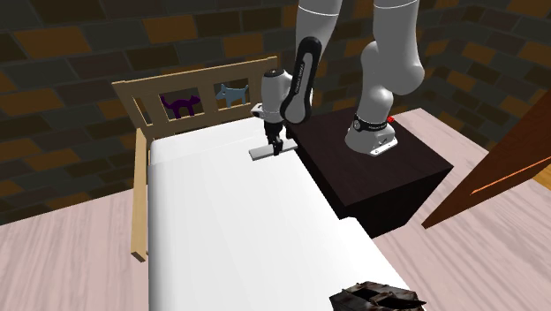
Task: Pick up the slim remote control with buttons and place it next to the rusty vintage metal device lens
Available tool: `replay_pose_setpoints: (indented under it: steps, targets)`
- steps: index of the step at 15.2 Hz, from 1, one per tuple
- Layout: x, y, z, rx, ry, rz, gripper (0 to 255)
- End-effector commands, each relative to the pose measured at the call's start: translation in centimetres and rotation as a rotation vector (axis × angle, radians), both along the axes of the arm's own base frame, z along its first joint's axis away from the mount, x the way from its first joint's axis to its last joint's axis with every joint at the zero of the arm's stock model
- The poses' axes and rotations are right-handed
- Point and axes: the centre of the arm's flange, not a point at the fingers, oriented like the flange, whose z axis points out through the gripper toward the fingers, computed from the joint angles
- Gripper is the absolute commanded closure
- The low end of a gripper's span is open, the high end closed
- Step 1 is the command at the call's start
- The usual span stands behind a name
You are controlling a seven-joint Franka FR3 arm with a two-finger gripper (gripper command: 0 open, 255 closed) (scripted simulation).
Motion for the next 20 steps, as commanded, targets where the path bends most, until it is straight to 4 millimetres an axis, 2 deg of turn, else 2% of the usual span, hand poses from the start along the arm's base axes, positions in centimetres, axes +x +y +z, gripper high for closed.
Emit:
replay_pose_setpoints:
  steps: [1,20]
  targets:
    - [0.0,0.0,1.1,0.001,0.000,0.000,255]
    - [0.0,0.0,11.1,0.001,0.000,0.000,255]
